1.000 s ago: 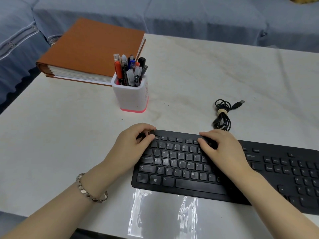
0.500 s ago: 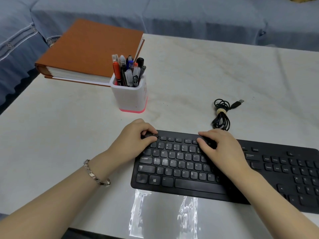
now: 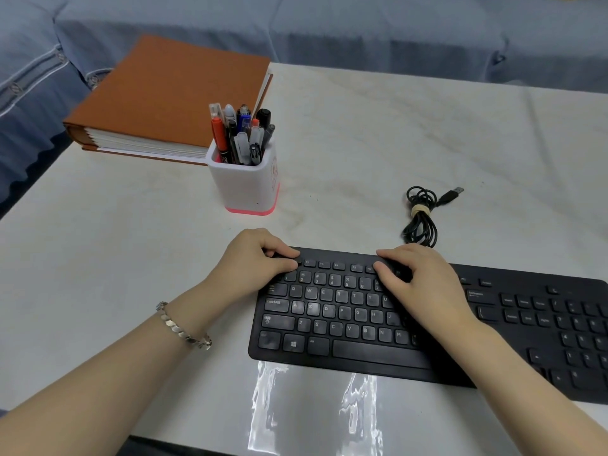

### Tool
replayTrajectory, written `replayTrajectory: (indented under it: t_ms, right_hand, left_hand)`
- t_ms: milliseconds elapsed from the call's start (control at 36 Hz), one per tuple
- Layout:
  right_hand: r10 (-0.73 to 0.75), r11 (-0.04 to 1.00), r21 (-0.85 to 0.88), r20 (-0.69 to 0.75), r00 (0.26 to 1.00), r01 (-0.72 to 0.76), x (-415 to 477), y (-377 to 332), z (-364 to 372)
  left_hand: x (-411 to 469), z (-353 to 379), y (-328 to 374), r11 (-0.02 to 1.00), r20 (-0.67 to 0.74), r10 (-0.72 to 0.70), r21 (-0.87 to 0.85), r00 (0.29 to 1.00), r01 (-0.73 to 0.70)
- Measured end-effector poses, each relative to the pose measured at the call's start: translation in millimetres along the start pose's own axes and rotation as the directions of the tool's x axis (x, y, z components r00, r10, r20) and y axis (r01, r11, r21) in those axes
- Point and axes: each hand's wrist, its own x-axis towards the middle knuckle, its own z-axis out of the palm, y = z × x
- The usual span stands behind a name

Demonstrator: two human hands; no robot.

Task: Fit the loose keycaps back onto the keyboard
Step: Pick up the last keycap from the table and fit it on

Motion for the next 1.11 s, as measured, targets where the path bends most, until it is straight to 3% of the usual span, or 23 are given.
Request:
replayTrajectory:
  t_ms: [750, 944, 1111]
  right_hand:
    - [-0.003, 1.000, -0.001, -0.004, 1.000, 0.003, 0.5, 0.8, 0.8]
    - [-0.007, 1.000, -0.007, -0.002, 1.000, 0.007, 0.8, 1.0, 0.6]
    - [-0.008, 1.000, -0.009, -0.005, 1.000, 0.008, 1.1, 1.4, 1.2]
  left_hand:
    - [-10.8, 13.5, 1.1, 0.999, -0.143, 0.026, -0.016, 0.989, -0.028]
    - [1.2, 8.2, 7.8, 0.970, -0.116, -0.193, -0.171, 0.974, 0.172]
    - [13.7, 0.5, 7.4, 0.919, -0.031, -0.382, -0.116, 0.924, 0.376]
